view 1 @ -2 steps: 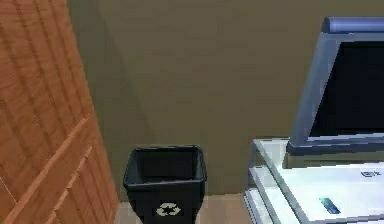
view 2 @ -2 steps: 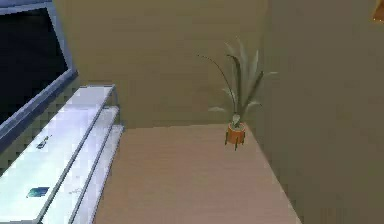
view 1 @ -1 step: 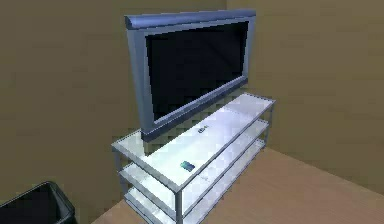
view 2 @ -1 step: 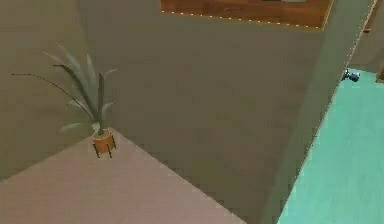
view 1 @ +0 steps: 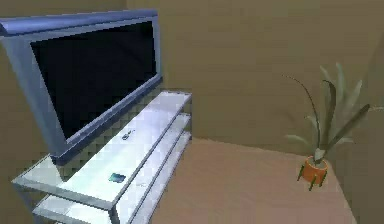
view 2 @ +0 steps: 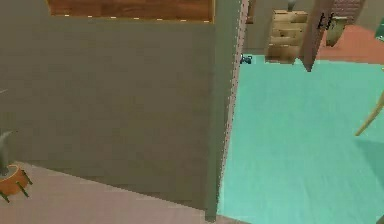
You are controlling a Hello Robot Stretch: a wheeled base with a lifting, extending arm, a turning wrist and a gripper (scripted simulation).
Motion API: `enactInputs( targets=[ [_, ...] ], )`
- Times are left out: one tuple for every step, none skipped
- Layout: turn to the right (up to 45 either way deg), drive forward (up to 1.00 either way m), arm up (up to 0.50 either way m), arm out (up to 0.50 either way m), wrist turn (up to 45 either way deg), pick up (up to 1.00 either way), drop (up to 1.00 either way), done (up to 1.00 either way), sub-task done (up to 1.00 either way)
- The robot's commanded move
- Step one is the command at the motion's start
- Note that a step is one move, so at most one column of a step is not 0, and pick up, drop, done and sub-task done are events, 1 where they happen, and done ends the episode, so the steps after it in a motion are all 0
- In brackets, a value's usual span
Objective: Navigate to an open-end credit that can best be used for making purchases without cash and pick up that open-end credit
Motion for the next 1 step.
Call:
enactInputs(
  targets=[
    [0.0, 0.40, 0.00, 0.00, 0.0, 0.00, 0.00, 0.00, 0.00]
  ],
)
